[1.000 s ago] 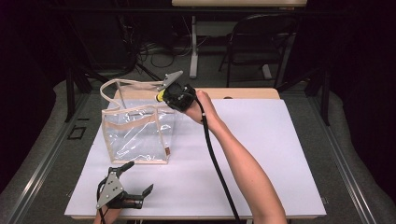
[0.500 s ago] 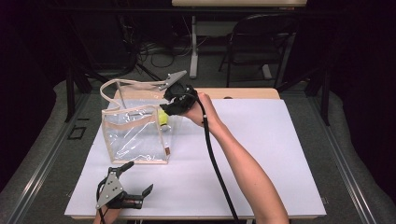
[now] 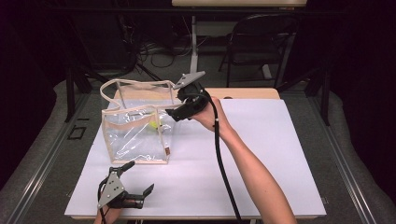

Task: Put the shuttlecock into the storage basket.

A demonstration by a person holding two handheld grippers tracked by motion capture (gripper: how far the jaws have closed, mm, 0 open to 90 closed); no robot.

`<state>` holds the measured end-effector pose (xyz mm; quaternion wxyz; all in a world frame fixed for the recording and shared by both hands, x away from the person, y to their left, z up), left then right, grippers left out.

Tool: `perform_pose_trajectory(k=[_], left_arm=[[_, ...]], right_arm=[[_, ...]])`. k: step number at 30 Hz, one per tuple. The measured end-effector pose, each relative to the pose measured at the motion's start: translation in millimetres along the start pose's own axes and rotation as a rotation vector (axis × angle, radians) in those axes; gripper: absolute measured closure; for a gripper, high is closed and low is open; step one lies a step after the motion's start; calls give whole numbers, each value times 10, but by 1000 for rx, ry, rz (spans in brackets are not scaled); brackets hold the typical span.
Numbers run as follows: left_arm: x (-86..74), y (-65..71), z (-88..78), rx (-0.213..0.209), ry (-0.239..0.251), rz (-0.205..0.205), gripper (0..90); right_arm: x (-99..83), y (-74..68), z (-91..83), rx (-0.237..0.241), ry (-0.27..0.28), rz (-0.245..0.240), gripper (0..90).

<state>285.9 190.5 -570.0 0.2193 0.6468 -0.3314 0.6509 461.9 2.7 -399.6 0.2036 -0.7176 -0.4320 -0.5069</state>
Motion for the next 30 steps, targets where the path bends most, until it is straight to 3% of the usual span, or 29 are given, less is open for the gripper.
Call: perform_pose_trajectory(k=[17, 30], left_arm=[[5, 2, 14, -1, -3, 4, 0], [-20, 12, -9, -2, -9, -3, 0]], right_arm=[[-170, 80, -211, -26, 27, 56, 36], [-459, 64, -304, -31, 7, 70, 0]])
Point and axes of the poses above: each handheld gripper's, and its own axes: z roughly forward along the jaws, x roughly out of its top, y roughly to its right, the point moved 6 cm from there along z, roughly forward along the jaws, and after that the axes turned 10 degrees about y, right-handed, at the moved point
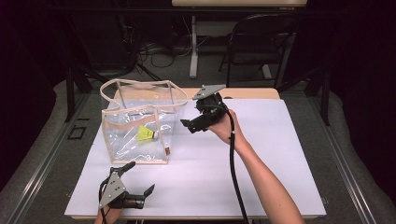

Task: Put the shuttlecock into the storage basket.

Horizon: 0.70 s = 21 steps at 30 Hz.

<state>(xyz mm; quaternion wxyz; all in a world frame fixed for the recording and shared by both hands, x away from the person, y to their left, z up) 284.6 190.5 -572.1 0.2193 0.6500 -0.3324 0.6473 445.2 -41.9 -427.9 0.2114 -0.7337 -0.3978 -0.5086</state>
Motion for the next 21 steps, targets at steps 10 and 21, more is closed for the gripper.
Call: perform_pose_trajectory(k=[10, 21], left_arm=[[8, 3, -2, -3, 1, 7, 0], [4, 2, 10, -4, -1, 7, 0]], right_arm=[[-197, -5, -126, -7, -6, 2, 0], [-445, -70, -272, -10, -12, 3, 0]])
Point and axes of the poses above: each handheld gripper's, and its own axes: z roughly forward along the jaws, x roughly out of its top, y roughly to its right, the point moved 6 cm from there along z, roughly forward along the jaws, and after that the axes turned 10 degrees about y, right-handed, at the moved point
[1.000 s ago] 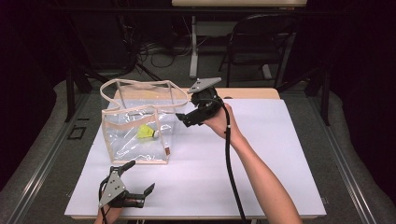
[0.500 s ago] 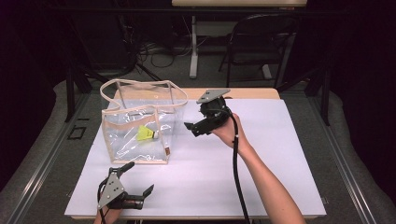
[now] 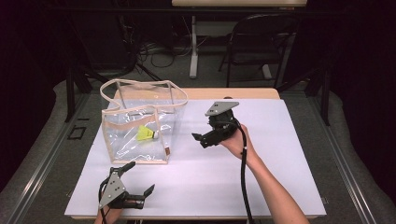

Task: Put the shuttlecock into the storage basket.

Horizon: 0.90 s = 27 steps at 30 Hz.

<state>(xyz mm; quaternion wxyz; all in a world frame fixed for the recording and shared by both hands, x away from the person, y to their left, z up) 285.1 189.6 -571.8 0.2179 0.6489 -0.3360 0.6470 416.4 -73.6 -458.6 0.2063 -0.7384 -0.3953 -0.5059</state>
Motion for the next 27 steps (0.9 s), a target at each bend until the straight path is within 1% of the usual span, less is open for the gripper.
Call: perform_pose_trajectory(k=[6, 19, 27], left_arm=[[3, -1, -3, 2, 1, 1, 0], [8, -4, -13, 4, 5, -2, 0], [8, -1, -14, 5, 4, 0, 0]], right_arm=[[-115, -56, -56, 6, 1, 1, 0], [-348, -136, -177, -4, -5, 2, 0], [-491, -178, -265, -11, -2, 13, 0]])
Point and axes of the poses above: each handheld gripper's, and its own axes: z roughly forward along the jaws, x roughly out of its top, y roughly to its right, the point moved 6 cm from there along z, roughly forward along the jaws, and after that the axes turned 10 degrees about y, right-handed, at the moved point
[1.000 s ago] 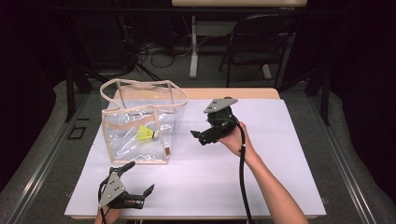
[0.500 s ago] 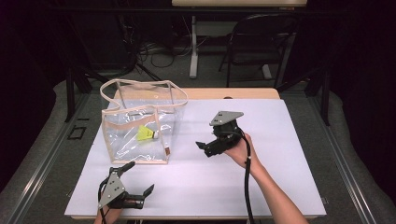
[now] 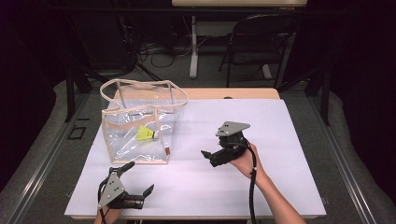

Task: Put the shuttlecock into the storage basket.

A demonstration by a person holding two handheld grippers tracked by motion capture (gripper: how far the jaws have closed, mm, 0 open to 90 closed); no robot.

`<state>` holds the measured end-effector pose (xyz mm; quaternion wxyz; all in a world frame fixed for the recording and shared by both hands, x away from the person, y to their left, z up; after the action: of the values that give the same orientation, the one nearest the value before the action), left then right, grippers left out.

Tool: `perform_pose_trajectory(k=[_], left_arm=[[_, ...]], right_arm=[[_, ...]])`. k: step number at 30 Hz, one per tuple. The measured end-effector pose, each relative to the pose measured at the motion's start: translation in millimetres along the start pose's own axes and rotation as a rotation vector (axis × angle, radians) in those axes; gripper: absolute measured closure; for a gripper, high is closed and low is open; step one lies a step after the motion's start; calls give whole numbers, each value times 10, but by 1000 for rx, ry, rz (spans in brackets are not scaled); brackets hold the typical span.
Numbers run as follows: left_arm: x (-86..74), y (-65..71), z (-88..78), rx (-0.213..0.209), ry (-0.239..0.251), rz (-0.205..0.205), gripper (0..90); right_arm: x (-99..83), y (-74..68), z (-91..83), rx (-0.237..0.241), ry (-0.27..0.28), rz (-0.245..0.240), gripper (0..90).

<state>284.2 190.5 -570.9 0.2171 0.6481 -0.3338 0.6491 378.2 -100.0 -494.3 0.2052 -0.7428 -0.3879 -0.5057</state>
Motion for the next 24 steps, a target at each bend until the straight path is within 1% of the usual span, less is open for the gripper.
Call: perform_pose_trajectory(k=[12, 19, 24], left_arm=[[1, -2, -1, 0, 0, 0, 0], [-1, -2, 1, -1, -3, 3, 0], [-3, 0, 7, -2, -4, 5, 0]], right_arm=[[-174, -54, -126, -13, 2, 4, 0], [-314, -31, -215, -28, -5, 21, 0], [-375, -22, -288, -36, 0, 18, 0]])
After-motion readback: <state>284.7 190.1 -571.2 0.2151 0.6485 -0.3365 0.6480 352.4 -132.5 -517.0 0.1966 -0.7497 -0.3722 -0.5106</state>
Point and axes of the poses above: each handheld gripper's, and its own axes: z roughly forward along the jaws, x roughly out of its top, y roughly to its right, the point moved 6 cm from there along z, roughly forward along the jaws, and after that the axes turned 10 degrees about y, right-handed, at the moved point
